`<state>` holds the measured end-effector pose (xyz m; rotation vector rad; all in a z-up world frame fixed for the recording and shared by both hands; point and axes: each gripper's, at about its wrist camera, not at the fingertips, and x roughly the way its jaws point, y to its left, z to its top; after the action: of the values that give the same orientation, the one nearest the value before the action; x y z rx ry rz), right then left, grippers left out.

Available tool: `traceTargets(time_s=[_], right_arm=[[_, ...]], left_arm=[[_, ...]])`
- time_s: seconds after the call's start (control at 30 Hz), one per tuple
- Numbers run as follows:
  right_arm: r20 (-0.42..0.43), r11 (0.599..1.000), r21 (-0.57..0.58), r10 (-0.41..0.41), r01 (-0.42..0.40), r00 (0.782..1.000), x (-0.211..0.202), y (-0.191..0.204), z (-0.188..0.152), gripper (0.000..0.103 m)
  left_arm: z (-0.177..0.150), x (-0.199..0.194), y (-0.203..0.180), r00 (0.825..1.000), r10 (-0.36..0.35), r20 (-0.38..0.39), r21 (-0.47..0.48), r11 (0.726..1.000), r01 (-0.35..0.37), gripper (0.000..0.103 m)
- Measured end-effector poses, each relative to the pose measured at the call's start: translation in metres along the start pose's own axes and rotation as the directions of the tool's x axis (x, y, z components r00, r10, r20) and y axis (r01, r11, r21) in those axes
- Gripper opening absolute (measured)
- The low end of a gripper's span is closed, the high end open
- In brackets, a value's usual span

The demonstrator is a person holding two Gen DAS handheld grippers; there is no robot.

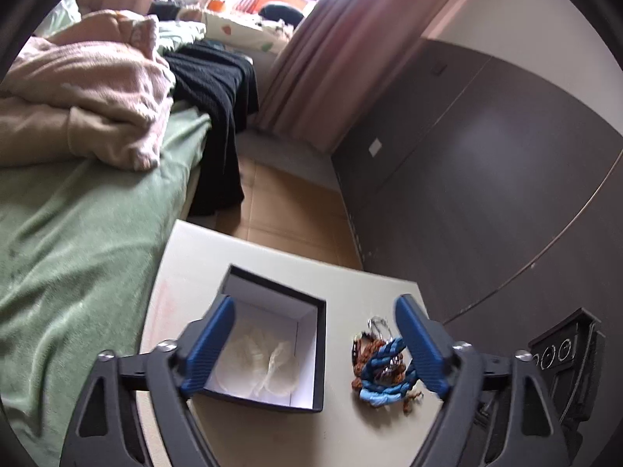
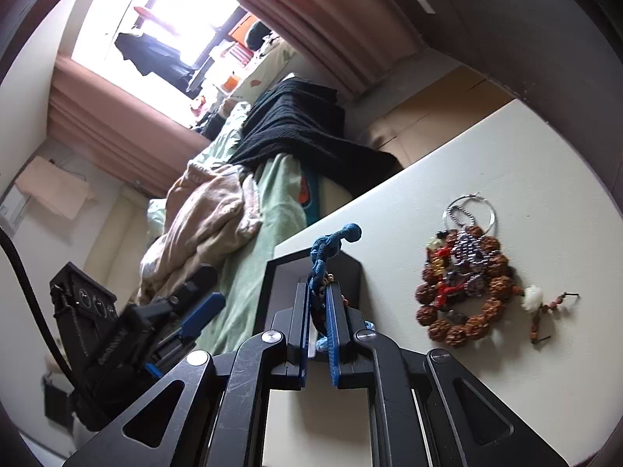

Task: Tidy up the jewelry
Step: 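Carry the blue flower bracelet into the black box and open the right gripper, then reach the left gripper into the pile and grasp the red string bracelet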

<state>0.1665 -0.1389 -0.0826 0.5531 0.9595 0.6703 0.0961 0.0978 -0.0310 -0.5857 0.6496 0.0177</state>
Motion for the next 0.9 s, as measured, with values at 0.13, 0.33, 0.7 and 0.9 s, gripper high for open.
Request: traceTargets(time_s=[0.13,0.33,0.7,0.9], right_arm=[[-0.001,0.999,-0.042,0.022,-0.022,1.0,0.003,0.013,-0.004,0.01],[-0.03,0.993,-0.048,0.108,-0.11,0.994,0.026,0.028,-0.006,0.01],[-0.063,0.998,-0.022,-0.06,0.059,0.996,0.04,0.019,-0.005,0.064],[-0.001,0.991,0.005,-0.136,0.136,0.991,-0.005,-0.001,-0.003,0.064]], left_arm=[[0.004,-0.007,0.011,0.999,0.027,0.024,-0.029,0.999,-0.026,0.092],[0.009,-0.014,0.031,0.998,0.055,0.043,-0.096,0.994,-0.051,0.092],[0.0,-0.018,0.01,0.998,0.06,0.036,-0.01,0.998,-0.06,0.092],[-0.011,-0.015,-0.007,0.999,0.046,0.021,0.036,0.998,-0.047,0.092]])
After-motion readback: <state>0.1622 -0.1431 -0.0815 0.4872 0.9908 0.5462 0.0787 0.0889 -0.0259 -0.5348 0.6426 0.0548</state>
